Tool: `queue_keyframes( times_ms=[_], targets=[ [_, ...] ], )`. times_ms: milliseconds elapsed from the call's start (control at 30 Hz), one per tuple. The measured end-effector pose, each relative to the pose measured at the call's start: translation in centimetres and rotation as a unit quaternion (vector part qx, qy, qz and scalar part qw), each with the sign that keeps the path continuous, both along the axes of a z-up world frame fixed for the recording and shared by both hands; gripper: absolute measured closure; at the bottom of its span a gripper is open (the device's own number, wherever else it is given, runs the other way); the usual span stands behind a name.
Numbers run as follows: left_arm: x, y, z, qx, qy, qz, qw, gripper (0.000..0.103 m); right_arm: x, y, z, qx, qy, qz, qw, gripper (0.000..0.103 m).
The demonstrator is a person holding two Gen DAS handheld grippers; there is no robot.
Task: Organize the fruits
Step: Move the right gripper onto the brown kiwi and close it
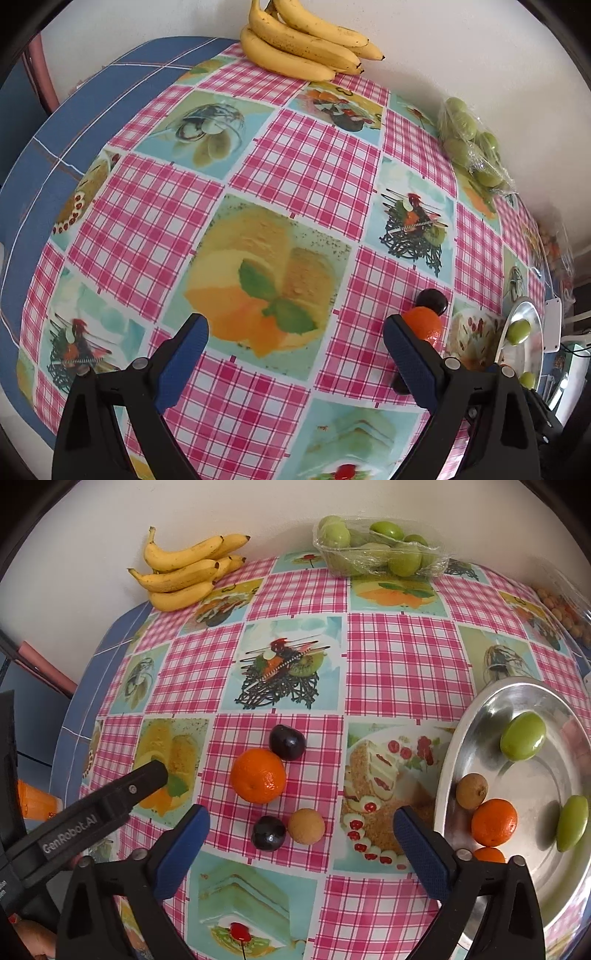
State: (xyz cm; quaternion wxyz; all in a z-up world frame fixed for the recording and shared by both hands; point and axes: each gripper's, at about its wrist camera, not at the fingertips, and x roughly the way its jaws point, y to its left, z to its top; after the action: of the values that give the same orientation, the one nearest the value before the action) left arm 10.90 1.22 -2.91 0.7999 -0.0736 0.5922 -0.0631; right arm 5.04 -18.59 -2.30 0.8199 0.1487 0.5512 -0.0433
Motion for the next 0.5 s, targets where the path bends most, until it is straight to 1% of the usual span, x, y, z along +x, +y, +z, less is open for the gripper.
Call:
queue_keyframes(
  times_ms=[67,100,167,200,267,333,500],
  targets=[
    [-0.1,-0.2,-0.1,0.005,0.004,0.000,1.0000,0.007,0.0,0.0,-0.3,0.000,0.005,0.002,1.000,0.023],
    [-0.1,-0.3,-0.2,0.002,0.006,-0.001,1.0000,0.007,0.0,-0.1,-0.4,0.001,0.008,0.004,1.000,0.026],
    [-0.2,-0.4,-0.4,-0.009,0.013,-0.003,0.9999,0.007,0.0,-0.1,-0.7,0.006,0.011,0.006,1.000,0.037],
    [-0.2,-0.5,-0.5,-0.014,0.017,-0.003,0.9998,0.008,0.0,-0.1,-0.8,0.007,0.013,0.006,1.000,0.040],
    [-0.2,-0.8,-0.8,-0.022,0.025,-0.008,0.9994,0.008,0.0,-0.2,-1.0,0.009,0.015,0.004,1.000,0.053],
    [-0.3,-1.2,-1.0,-0.023,0.030,-0.013,0.9992,0.008,0.0,-0.3,-1.3,0.010,0.019,0.001,1.000,0.054],
    [-0.4,-1.8,-1.5,-0.021,0.043,-0.018,0.9987,0.008,0.2,-0.5,-2.2,0.013,0.032,-0.004,0.999,0.062]
  ],
)
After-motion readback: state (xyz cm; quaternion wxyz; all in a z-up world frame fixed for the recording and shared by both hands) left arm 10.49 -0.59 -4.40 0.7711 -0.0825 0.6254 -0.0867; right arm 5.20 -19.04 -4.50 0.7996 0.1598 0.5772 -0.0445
